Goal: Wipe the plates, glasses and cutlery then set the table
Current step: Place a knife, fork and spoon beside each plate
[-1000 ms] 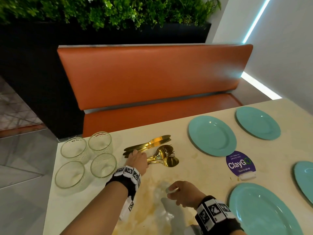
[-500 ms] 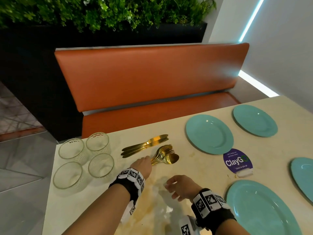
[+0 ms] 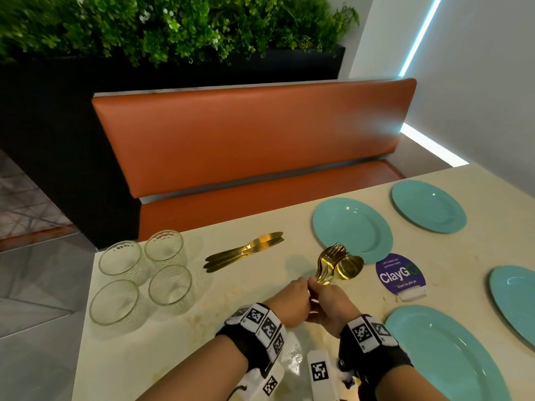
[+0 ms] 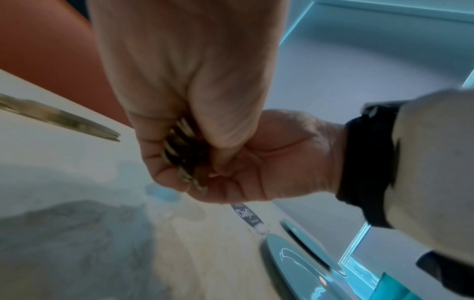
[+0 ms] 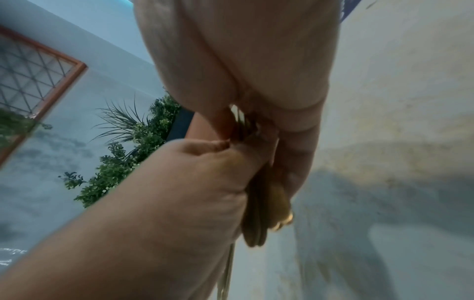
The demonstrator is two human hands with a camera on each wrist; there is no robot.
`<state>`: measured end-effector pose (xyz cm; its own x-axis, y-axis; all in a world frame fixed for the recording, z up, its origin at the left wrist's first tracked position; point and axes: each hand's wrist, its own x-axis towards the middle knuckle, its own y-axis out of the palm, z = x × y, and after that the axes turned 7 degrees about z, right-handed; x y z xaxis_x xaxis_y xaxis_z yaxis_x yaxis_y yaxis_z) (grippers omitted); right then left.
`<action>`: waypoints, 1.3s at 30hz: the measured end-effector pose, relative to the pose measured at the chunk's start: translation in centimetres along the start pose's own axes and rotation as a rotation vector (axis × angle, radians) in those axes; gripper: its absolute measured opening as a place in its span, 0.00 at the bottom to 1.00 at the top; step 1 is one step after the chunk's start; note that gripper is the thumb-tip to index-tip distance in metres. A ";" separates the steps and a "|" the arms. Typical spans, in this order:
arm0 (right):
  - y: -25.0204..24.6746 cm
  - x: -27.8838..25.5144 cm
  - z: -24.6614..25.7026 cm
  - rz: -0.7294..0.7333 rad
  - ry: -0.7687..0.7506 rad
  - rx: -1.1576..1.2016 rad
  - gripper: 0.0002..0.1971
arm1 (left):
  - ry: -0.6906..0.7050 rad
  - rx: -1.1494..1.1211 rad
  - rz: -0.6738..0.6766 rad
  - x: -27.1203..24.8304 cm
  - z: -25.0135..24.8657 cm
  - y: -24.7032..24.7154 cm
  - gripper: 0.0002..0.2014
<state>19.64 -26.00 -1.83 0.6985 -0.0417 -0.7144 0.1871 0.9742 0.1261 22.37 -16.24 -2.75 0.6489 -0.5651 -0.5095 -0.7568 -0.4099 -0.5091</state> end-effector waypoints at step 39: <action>-6.3 -0.9 -0.2 -0.098 0.138 -0.087 0.10 | -0.488 0.273 -0.212 5.3 7.8 -7.3 0.13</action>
<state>17.69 -32.05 -2.12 0.5773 -0.1125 -0.8088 0.1851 0.9827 -0.0046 31.93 -10.60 -7.13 0.7934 -0.0703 -0.6046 -0.6015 -0.2422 -0.7612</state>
